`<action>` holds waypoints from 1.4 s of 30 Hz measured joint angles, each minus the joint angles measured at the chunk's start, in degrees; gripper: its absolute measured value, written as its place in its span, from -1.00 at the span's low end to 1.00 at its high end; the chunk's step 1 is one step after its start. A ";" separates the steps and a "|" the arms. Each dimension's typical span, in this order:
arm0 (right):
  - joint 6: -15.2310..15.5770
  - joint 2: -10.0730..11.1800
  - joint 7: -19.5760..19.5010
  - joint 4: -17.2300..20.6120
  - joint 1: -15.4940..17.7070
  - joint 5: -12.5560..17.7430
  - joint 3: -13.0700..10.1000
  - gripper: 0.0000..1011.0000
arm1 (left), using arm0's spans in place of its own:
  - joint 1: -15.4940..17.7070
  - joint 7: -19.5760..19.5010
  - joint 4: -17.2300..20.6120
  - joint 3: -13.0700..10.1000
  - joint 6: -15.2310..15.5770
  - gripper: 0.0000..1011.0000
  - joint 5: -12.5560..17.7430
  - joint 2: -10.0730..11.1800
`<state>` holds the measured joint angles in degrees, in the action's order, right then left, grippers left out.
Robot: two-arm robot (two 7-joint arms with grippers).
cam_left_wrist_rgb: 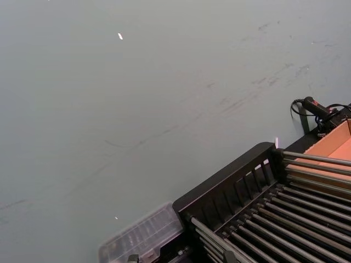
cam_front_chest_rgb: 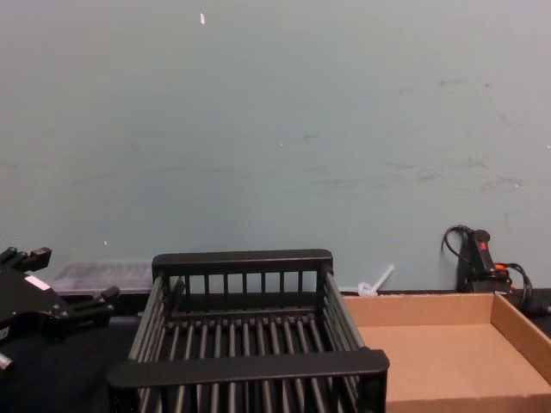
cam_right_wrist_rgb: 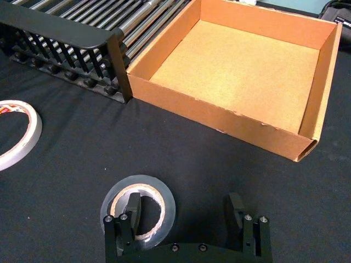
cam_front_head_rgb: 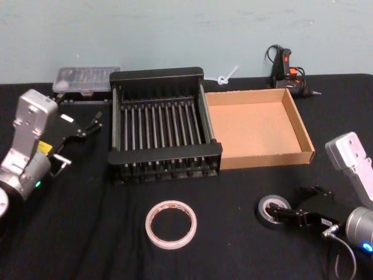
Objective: Pick up the white tape and place it into the black box , Pick up the silver tape and place it into the brown box.
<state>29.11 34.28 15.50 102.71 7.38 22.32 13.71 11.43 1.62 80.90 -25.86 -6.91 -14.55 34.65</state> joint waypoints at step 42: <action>-0.16 0.22 -0.11 0.12 0.11 0.21 0.06 -0.69 | 0.00 0.00 0.00 0.00 0.00 0.98 0.00 0.00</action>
<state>28.96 34.50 15.39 102.83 7.49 22.53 13.77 11.43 1.62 80.90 -25.86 -6.91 -14.55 34.65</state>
